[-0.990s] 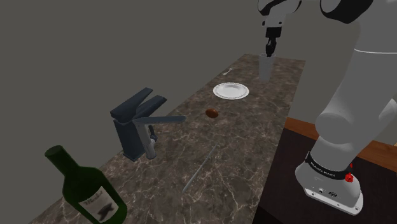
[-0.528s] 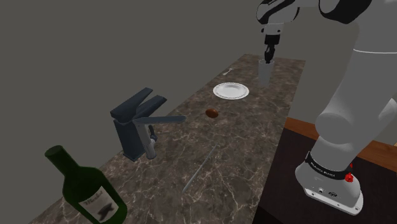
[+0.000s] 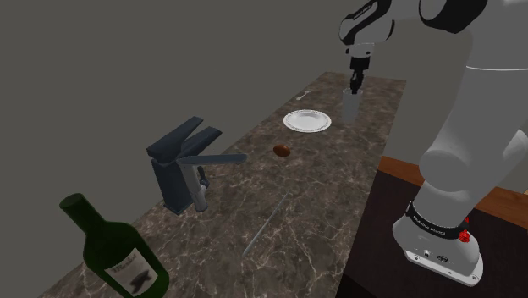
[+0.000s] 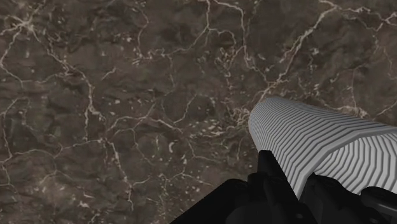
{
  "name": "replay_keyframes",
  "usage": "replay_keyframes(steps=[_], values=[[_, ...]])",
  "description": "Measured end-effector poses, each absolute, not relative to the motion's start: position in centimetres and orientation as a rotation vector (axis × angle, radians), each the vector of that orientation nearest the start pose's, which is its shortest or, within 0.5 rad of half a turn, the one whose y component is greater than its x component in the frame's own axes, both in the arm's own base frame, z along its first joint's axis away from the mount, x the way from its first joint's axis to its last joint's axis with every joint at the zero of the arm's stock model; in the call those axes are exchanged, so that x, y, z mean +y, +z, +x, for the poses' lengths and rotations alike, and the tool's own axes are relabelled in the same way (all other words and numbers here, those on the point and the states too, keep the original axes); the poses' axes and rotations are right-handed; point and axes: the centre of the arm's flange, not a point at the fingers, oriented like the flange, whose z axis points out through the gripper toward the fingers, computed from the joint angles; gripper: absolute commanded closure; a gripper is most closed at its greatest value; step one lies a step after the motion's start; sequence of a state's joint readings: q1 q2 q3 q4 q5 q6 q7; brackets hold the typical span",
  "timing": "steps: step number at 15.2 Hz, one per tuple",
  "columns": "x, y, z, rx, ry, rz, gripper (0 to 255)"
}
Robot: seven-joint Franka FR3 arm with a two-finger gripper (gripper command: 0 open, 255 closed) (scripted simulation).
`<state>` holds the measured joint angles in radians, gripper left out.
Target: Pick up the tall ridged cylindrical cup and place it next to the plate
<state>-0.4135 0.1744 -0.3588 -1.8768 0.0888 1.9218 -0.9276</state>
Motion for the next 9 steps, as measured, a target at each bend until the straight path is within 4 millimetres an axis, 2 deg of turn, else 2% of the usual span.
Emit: replay_keyframes(steps=[4, 9], values=[[-40.0, 39.4, 43.0, -0.184, 0.095, -3.033, 255], [-40.0, 39.0, 43.1, -0.184, 0.094, -3.033, 255]])
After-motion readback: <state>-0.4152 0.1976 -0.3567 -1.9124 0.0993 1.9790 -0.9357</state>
